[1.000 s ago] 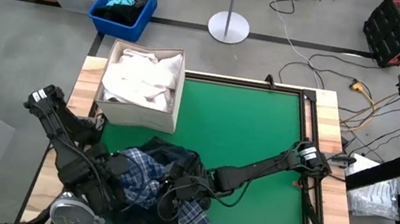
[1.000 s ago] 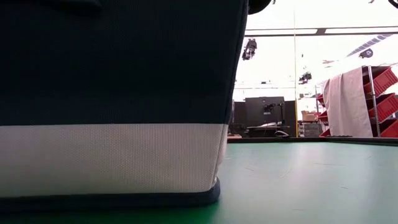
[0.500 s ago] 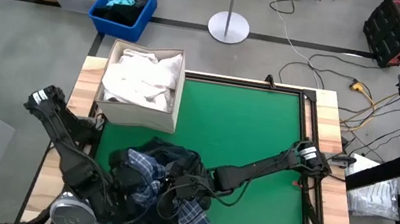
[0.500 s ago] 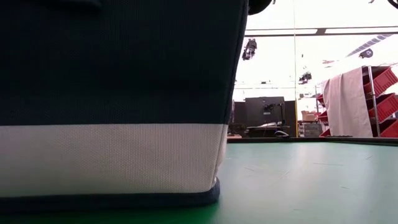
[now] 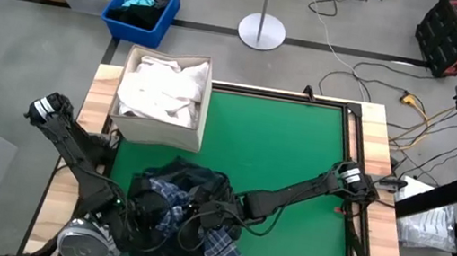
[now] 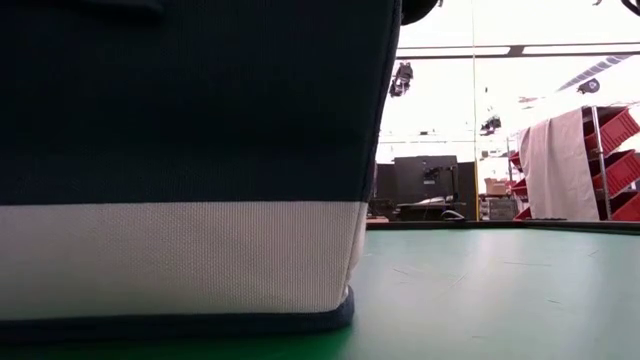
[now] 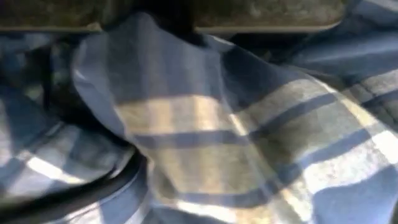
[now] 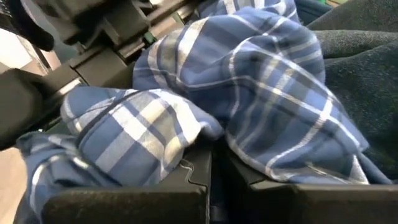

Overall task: Sort clothes
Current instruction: Put the blue shirt into the blue laundry organizer

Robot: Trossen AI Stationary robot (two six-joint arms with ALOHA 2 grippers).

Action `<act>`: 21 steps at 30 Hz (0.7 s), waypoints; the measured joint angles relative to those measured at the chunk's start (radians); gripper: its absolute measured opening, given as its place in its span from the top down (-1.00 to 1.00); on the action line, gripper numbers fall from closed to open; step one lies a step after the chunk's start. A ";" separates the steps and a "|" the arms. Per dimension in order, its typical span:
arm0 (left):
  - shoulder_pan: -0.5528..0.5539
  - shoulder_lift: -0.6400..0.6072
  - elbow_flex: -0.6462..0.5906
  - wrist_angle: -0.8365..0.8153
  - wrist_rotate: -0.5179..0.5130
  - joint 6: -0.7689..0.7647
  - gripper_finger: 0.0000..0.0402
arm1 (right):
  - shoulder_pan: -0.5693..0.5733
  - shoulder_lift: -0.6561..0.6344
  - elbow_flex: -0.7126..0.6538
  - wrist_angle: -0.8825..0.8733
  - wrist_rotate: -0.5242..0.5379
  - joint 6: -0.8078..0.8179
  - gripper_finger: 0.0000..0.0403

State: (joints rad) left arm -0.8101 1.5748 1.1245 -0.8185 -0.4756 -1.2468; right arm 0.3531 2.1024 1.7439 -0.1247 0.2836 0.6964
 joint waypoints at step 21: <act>0.000 -0.001 -0.043 0.048 -0.030 -0.006 1.00 | -0.006 0.009 0.002 -0.011 0.001 0.007 0.94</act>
State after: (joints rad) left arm -0.8101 1.5734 1.0813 -0.7700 -0.5060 -1.2532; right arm 0.3470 2.1117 1.7454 -0.1362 0.2847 0.7032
